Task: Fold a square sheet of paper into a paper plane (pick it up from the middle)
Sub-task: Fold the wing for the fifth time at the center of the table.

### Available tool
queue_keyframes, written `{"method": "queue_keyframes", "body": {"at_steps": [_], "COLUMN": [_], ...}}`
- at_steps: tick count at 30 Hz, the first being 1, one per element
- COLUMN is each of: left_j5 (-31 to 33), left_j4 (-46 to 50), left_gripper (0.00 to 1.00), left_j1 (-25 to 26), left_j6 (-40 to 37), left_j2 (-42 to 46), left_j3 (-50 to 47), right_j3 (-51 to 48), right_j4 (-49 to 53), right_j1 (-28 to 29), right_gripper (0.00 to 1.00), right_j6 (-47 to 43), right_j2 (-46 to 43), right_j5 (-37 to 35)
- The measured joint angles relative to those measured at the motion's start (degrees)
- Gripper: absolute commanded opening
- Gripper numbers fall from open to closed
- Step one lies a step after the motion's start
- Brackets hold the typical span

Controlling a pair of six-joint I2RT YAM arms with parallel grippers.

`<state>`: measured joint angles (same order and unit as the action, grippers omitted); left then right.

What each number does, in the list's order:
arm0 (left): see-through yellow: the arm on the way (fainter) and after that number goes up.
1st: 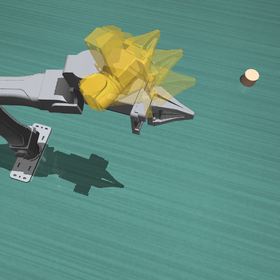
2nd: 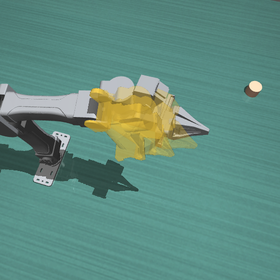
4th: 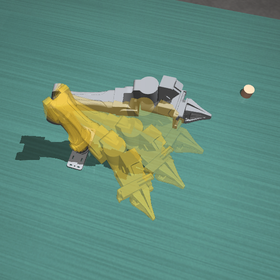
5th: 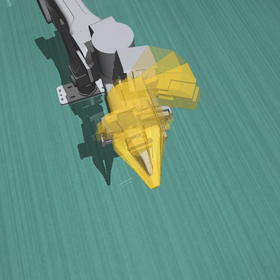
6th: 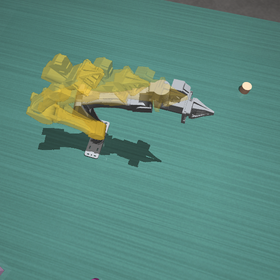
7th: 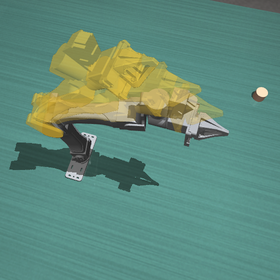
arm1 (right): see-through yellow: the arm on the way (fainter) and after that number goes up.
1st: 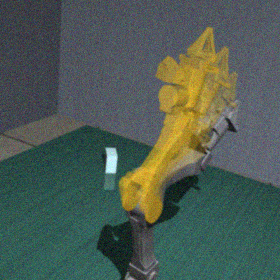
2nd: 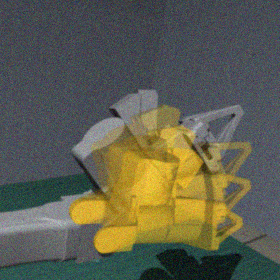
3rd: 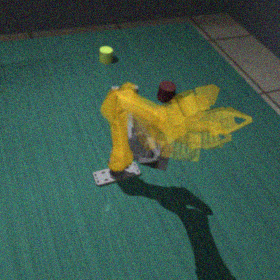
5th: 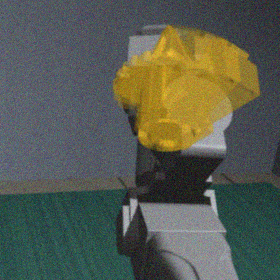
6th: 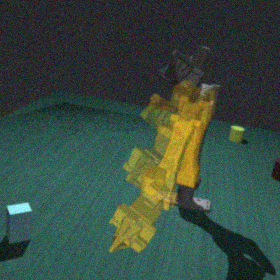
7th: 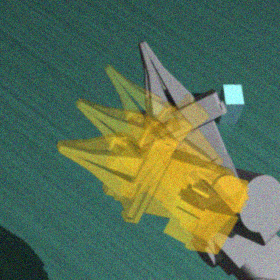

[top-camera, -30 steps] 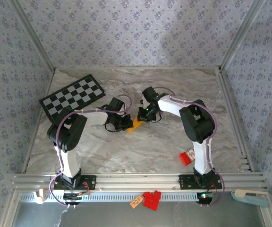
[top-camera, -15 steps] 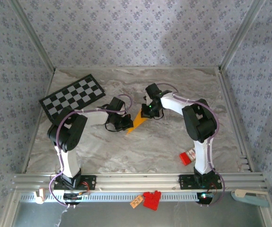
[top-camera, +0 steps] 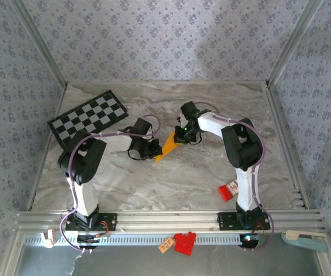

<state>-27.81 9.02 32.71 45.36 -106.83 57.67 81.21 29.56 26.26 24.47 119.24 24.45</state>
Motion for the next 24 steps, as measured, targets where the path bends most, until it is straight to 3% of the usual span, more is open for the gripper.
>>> {"method": "queue_keyframes", "body": {"at_steps": [14,24], "left_j5": [0.04,0.02], "left_j4": [-0.68,-0.61], "left_gripper": [0.0,0.0], "left_j1": [0.07,0.07], "left_j6": [0.24,0.35], "left_j2": [-0.13,-0.17], "left_j3": [-0.13,-0.09], "right_j3": [-1.7,-0.44], "right_j4": [-5.16,-8.63], "right_j1": [-4.96,-11.52], "right_gripper": [0.04,0.05], "right_j6": [-0.15,2.08], "right_j2": [1.97,2.97], "right_j5": [11.5,10.58]}}
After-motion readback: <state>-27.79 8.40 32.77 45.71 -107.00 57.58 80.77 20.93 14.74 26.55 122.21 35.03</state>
